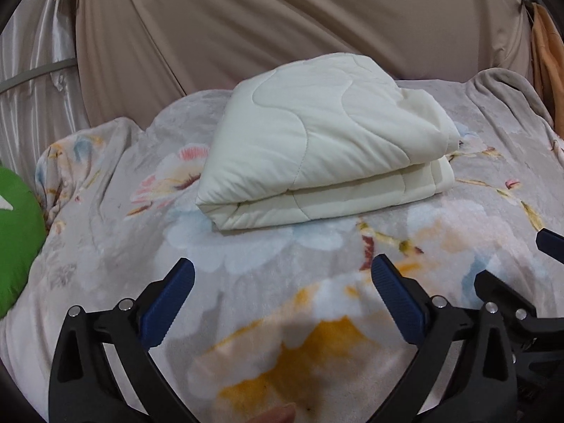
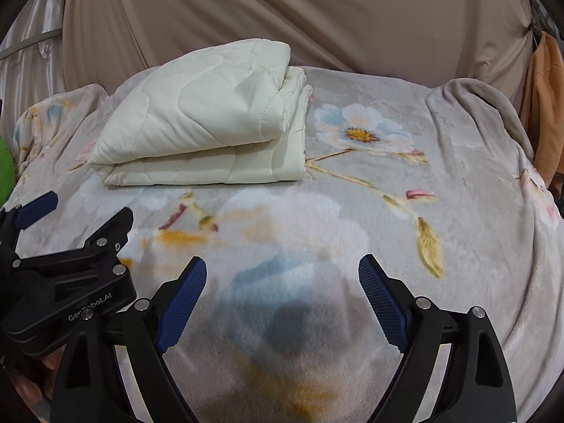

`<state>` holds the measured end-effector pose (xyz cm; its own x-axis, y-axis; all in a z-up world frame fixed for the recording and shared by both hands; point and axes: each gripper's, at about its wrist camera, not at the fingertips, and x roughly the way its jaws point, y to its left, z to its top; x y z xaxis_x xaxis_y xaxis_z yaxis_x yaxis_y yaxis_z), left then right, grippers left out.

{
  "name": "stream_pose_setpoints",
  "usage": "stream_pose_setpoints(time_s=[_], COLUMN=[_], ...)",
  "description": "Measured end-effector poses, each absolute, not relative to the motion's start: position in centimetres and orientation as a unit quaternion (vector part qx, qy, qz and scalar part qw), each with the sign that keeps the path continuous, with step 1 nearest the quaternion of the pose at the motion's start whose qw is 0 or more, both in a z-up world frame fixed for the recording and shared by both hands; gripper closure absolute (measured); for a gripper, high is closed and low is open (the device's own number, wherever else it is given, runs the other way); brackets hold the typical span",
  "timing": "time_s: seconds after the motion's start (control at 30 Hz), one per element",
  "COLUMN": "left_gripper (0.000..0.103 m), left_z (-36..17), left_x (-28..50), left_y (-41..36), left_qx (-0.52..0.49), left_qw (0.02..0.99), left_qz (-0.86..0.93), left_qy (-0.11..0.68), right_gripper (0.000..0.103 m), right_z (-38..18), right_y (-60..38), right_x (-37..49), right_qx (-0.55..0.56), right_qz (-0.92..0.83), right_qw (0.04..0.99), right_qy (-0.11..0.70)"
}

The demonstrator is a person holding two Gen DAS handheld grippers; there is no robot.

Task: Fold large clothes

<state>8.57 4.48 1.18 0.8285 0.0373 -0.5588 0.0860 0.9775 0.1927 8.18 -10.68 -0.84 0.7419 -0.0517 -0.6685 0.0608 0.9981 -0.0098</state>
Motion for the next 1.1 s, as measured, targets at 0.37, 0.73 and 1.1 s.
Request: stream_pose_setpoints(time_s=[0.37,0.73,1.1], left_gripper=[0.005,0.005,0.005], left_z=[0.2,-0.2,-0.1], left_x=[9.1,9.6,9.3], left_y=[4.4,4.6,4.6], left_qx=[0.113,0.117,0.120], left_qw=[0.943,0.939,0.940], left_qz=[0.010,0.014,0.020], left_qy=[0.312,0.323,0.319], right_gripper=[0.017,0.017,0.017], right_z=[-1.7,-2.1,-2.0], right_y=[-10.2,-10.1,-9.8], right_x=[8.6,9.0,8.9], right_qx=[-0.002,-0.002,-0.004], right_qz=[-0.040,-0.040,-0.046], right_qw=[0.929,0.925,0.926], right_qy=[0.368,0.378,0.375])
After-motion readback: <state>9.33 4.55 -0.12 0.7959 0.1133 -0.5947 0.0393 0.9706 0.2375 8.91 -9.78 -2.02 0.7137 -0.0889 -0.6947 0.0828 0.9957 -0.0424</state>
